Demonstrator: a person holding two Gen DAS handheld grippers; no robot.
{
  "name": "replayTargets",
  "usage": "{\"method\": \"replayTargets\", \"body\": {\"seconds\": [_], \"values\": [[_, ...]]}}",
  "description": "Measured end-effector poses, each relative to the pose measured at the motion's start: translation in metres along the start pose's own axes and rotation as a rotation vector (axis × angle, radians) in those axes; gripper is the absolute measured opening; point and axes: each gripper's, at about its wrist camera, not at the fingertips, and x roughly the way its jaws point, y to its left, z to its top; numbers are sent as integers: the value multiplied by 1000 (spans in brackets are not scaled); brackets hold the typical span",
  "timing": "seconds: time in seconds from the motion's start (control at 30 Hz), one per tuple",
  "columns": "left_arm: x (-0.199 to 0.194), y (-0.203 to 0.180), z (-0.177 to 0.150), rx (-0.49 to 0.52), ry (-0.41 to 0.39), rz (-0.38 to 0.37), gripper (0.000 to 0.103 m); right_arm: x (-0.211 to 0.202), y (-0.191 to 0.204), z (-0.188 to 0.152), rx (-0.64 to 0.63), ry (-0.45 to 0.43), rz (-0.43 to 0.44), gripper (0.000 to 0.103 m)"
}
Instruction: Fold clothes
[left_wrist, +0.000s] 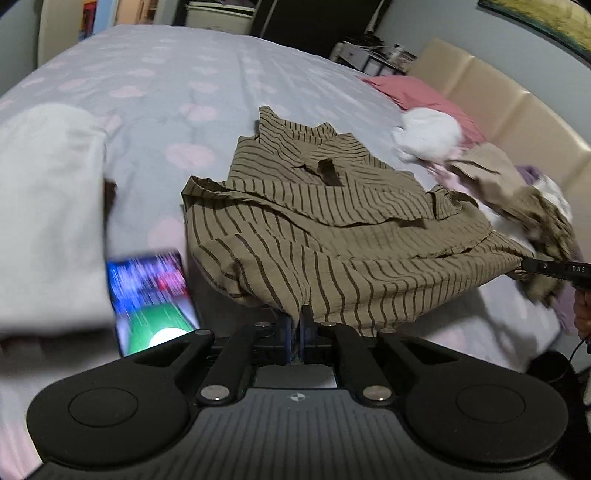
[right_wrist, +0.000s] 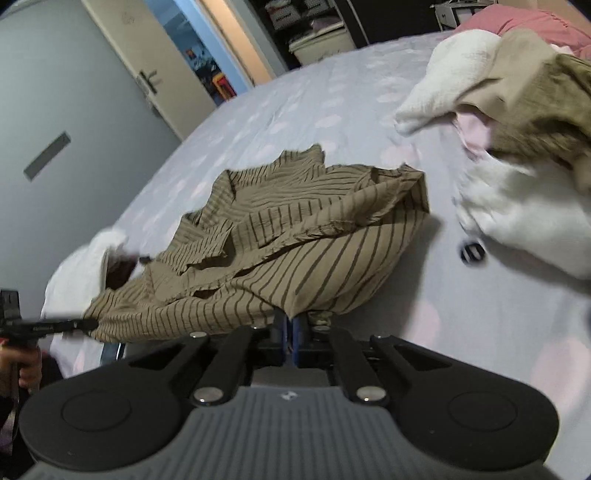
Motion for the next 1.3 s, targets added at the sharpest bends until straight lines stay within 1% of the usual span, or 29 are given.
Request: {"method": "replayTargets", "body": {"seconds": [0.03, 0.07, 0.2, 0.23, 0.27, 0.3, 0.33, 0.37, 0.4, 0.43, 0.47, 0.5, 0.53, 0.57, 0.6, 0.63, 0.7, 0.77, 0.83, 0.9, 0.93, 0.97, 1.0, 1.03, 1.1, 1.13, 1.23, 1.3], "values": [[-4, -5, -10, -2, 10, -8, 2, -3, -2, -9, -1, 28, -13, 3], [-2, -9, -22, 9, 40, -9, 2, -7, -4, -18, -3, 56, -26, 3], [20, -24, -66, 80, 195, 9, 4, -20, -12, -53, -9, 167, -78, 4], [25, -28, -76, 96, 230, 17, 8, -23, -12, -58, -17, 179, -98, 4], [25, -30, -79, 117, 248, 37, 12, -26, -7, -58, -33, 171, -127, 5], [24, -33, -79, 140, 260, 62, 23, -29, -3, -58, -50, 162, -156, 10], [22, -35, -79, 163, 273, 88, 30, -31, 1, -58, -67, 154, -186, 15], [16, -34, -76, 173, 250, 93, 32, -34, 6, -57, -83, 146, -215, 19], [7, -33, -72, 178, 216, 92, 34, -39, 11, -56, -99, 118, -234, 31], [-1, -32, -67, 184, 182, 91, 36, -46, 18, -53, -114, 64, -242, 37], [-8, -32, -63, 199, 135, 86, 37, -51, 25, -50, -131, 19, -241, 37], [-10, -34, -60, 214, 98, 80, 40, -53, 32, -48, -150, -14, -229, 39], [-10, -35, -56, 228, 65, 74, 44, -52, 39, -45, -171, -35, -215, 41], [-10, -37, -52, 242, 32, 67, 46, -48, 46, -42, -194, -40, -198, 43], [-4, -40, -46, 250, 20, 49, 46, -42, 53, -39, -215, -38, -185, 46], [4, -44, -41, 257, 15, 27, 46, -32, 58, -36, -235, -25, -183, 48], [22, -53, -35, 283, 23, 1, 46, -14, 70, -33, -278, 10, -201, 48], [41, -63, -31, 320, 44, -3, 46, -1, 75, -31, -299, 21, -219, 48], [53, -75, -31, 382, 47, 14, 46, 9, 75, -29, -301, 25, -239, 48], [62, -88, -34, 476, 41, 47, 47, 14, 73, -27, -315, 21, -277, 48], [66, -94, -36, 532, 38, 71, 47, 15, 74, -27, -343, 16, -296, 49], [68, -99, -39, 582, 32, 86, 47, 14, 78, -29, -395, 7, -311, 51], [70, -103, -41, 629, 26, 98, 48, 14, 83, -31, -447, -2, -326, 55], [72, -105, -44, 661, 22, 100, 51, 13, 87, -33, -507, -7, -333, 59], [76, -108, -47, 708, 16, 92, 55, 14, 97, -38, -636, -4, -320, 60], [78, -109, -48, 725, 17, 85, 55, 17, 101, -40, -684, 4, -308, 60], [85, -112, -53, 797, 14, 87, 55, 22, 110, -45, -769, 24, -276, 61], [88, -116, -56, 864, -5, 93, 54, 26, 116, -49, -819, 25, -260, 61]]}}
